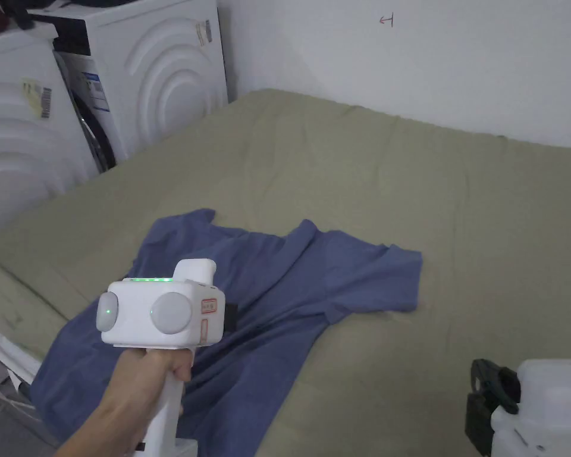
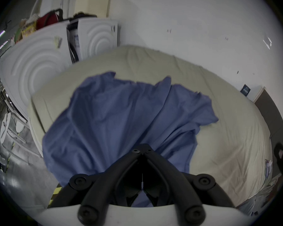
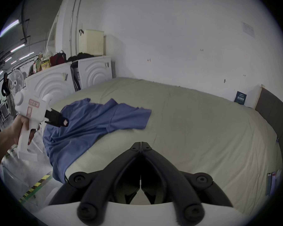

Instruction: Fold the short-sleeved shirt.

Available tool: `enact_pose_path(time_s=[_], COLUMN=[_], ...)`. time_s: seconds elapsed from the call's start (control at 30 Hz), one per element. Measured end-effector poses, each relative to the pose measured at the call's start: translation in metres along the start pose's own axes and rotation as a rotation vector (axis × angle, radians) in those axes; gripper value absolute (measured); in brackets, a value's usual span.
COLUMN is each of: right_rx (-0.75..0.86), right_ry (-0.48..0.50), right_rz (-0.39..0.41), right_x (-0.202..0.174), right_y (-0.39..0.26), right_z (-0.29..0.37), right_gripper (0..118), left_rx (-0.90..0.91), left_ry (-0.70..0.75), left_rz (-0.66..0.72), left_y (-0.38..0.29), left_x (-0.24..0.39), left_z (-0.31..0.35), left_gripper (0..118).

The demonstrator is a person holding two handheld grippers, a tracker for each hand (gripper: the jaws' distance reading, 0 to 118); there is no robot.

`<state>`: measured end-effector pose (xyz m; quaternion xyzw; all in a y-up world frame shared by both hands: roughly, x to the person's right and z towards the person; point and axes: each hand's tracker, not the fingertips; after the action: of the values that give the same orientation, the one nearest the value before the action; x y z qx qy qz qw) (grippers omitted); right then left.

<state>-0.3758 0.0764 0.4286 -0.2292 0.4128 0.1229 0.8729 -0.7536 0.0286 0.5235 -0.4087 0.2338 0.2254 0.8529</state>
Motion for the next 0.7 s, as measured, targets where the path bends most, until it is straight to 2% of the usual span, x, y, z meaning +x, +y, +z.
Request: enact_pose_path(time_s=[0.07,0.1,0.13,0.17,0.23,0.3,0.4,0.43,0.47,0.5,0.53,0.6,0.63,0.7], right_rx=[-0.019,-0.027,-0.038,-0.048,-0.06,-0.072,-0.099,-0.105,-0.118,-0.125,-0.127,-0.129,-0.128,-0.123], right_ry=[0.004,0.009,0.013,0.02,0.023,0.026,0.027,0.026,0.026,0.034,0.038,0.041,0.039,0.028], right_rz=[-0.002,-0.007,-0.012,-0.019,-0.031,-0.029,-0.028,-0.033,-0.043,-0.056,-0.069,-0.081,-0.082,-0.081], right_x=[-0.001,-0.001,-0.001,-0.001,-0.003,-0.004,-0.003,-0.002,-0.001,0.001,0.003,0.006,0.008,0.013], right_y=[-0.004,-0.006,-0.008,-0.011,-0.013,-0.017,-0.023,-0.024,-0.025,-0.026,-0.027,-0.027,-0.027,-0.026], right_z=[-0.006,-0.009,-0.012,-0.014,-0.018,-0.021,-0.023,-0.023,-0.023,-0.021,-0.019,-0.013,-0.008,0.002], right_gripper=[1,1,1,1,1,1,1,1,1,1,1,1,1,1], left_rx=[-0.001,-0.02,-0.046,0.013,-0.059,-0.077,-0.185,-0.191,-0.18,-0.137,-0.157,-0.084,-0.112,-0.093], left_ry=[0.002,0.008,0.018,0.057,0.065,0.067,0.04,0.019,0.091,0.109,0.082,0.12,0.101,0.068], left_rz=[0.008,-0.019,-0.041,-0.093,-0.128,-0.114,-0.101,-0.088,-0.118,-0.17,-0.149,-0.132,-0.078,-0.087], left_y=[0.001,0.001,0.001,-0.001,-0.004,0.001,0.001,-0.002,-0.006,-0.005,-0.003,0.002,0.003,0.004], left_x=[0.005,0.008,0.01,0.013,0.015,0.021,0.022,0.021,0.024,0.025,0.026,0.025,0.02,0.024], left_z=[-0.004,-0.01,-0.017,-0.02,-0.034,-0.041,-0.06,-0.069,-0.072,-0.069,-0.064,-0.052,-0.051,-0.05], left_gripper=[104,118,115,117,117,115,94,94,75,69,60,0,0,0])
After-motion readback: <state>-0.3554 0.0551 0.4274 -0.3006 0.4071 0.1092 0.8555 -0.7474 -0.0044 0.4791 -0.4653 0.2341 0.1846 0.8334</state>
